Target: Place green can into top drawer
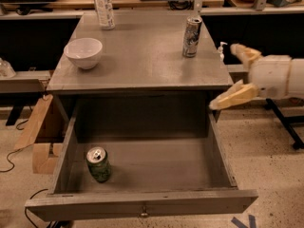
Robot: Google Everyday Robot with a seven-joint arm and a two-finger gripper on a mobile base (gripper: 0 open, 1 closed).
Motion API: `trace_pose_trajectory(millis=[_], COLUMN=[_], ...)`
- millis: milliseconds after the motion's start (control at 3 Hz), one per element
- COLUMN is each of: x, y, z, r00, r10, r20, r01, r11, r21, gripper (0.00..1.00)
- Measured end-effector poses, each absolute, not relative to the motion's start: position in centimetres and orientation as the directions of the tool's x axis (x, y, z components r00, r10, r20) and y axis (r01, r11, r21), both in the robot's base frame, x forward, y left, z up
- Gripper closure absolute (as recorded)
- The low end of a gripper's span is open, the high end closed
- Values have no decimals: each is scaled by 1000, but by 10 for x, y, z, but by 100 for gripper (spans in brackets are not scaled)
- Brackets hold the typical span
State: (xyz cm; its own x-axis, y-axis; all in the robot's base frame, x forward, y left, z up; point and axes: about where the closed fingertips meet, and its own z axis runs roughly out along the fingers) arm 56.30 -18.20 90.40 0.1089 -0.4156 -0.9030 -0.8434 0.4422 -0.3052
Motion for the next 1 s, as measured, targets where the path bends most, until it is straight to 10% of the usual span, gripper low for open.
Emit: trace_pose_trajectory(millis=[1000], x=[564], y=[-293], z=[1022], r00=[-76], r10=[-640], r20=[-764], r01=[-482], r11=[695], r21=[-534], gripper=[0])
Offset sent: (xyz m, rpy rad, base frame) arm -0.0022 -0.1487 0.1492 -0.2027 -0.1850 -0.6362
